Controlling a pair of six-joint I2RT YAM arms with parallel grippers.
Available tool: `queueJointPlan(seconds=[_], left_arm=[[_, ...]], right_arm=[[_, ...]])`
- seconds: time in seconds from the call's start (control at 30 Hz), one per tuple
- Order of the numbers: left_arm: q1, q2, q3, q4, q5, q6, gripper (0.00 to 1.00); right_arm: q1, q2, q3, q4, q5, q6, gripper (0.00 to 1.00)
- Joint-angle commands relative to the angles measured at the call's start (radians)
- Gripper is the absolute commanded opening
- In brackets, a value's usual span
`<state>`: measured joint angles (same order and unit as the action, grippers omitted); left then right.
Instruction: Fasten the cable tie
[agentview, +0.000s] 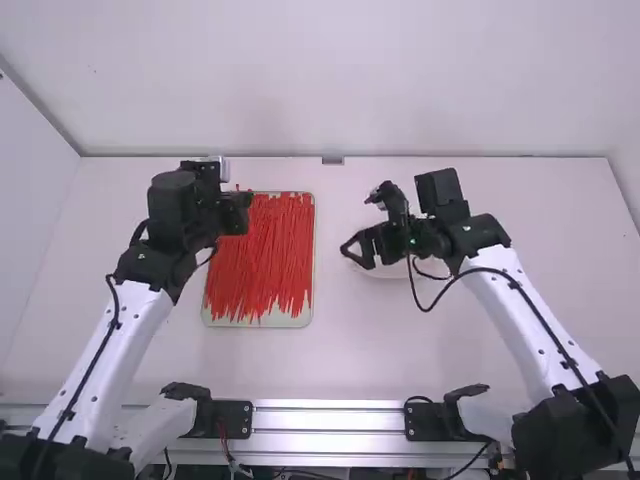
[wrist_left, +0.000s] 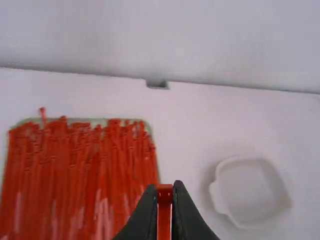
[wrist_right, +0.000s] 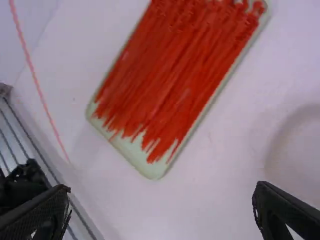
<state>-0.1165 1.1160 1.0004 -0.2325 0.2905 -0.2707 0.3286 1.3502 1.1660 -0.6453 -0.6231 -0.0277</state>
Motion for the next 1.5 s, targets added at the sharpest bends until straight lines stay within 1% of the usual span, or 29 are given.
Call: queueJointPlan(seconds=[0.0,0.1,0.27,0.4,0.57,0.77,0.8,0.83,0.87,0.97,1.03,1.07,1.17,1.23,1.27,1.4,1.47], left_arm=[[-0.020,-0.009,-0.013,0.039,0.092,-0.036,0.02],[-0.045,-0.009,-0.013,0.083,0.091,-0.057,0.02],[-0.130,-0.009,-0.013,0.180,0.056,-0.103,0.02],[-0.194,-0.009,-0.013,0.252,0.008,-0.167,0.02],[-0.241,-0.009,-0.013,0.312,0.004,-0.197,0.02],[-0.272,-0.009,-0.013,0.351,-0.046,-0.257,0.02],[-0.274,-0.009,-0.013,0.356,-0.045,-0.263,0.02],[-0.277,-0.009,-0.013,0.365,-0.044,-0.270,0.02],[-0.278,-0.009,-0.013,0.368,-0.045,-0.288,0.02],[-0.277,-0.008,-0.013,0.372,-0.044,-0.319,0.02],[-0.284,-0.008,-0.013,0.377,-0.044,-0.320,0.02],[-0.283,-0.008,-0.013,0.376,-0.045,-0.327,0.02],[-0.284,-0.008,-0.013,0.376,-0.044,-0.343,0.02],[-0.286,-0.003,-0.013,0.378,-0.044,-0.344,0.02],[-0.288,-0.001,-0.013,0.381,-0.043,-0.343,0.02],[-0.289,0.010,-0.013,0.388,-0.038,-0.344,0.02],[-0.289,0.011,-0.013,0.388,-0.042,-0.343,0.05]], right_arm=[[0.020,0.008,0.024,0.036,-0.027,0.032,0.98],[0.033,0.008,0.024,0.093,-0.030,0.060,0.98],[0.064,0.008,0.024,0.196,-0.027,0.111,0.98],[0.090,0.008,0.024,0.258,-0.024,0.138,0.98],[0.122,0.008,0.024,0.303,0.019,0.183,1.00],[0.165,0.008,0.024,0.353,0.033,0.189,0.86],[0.170,0.008,0.024,0.356,0.034,0.189,0.85],[0.178,0.008,0.024,0.363,0.033,0.188,0.82],[0.183,0.008,0.024,0.370,0.033,0.189,0.75],[0.190,0.008,0.024,0.374,0.033,0.188,0.61],[0.188,0.008,0.024,0.377,0.033,0.188,0.47],[0.188,0.008,0.024,0.377,0.032,0.189,0.43],[0.187,0.008,0.024,0.377,0.025,0.189,0.15],[0.187,0.008,0.024,0.377,0.018,0.190,0.03],[0.189,0.008,0.024,0.377,0.018,0.189,0.00],[0.187,0.008,0.024,0.376,0.018,0.189,0.00],[0.187,0.008,0.024,0.376,0.018,0.188,0.00]])
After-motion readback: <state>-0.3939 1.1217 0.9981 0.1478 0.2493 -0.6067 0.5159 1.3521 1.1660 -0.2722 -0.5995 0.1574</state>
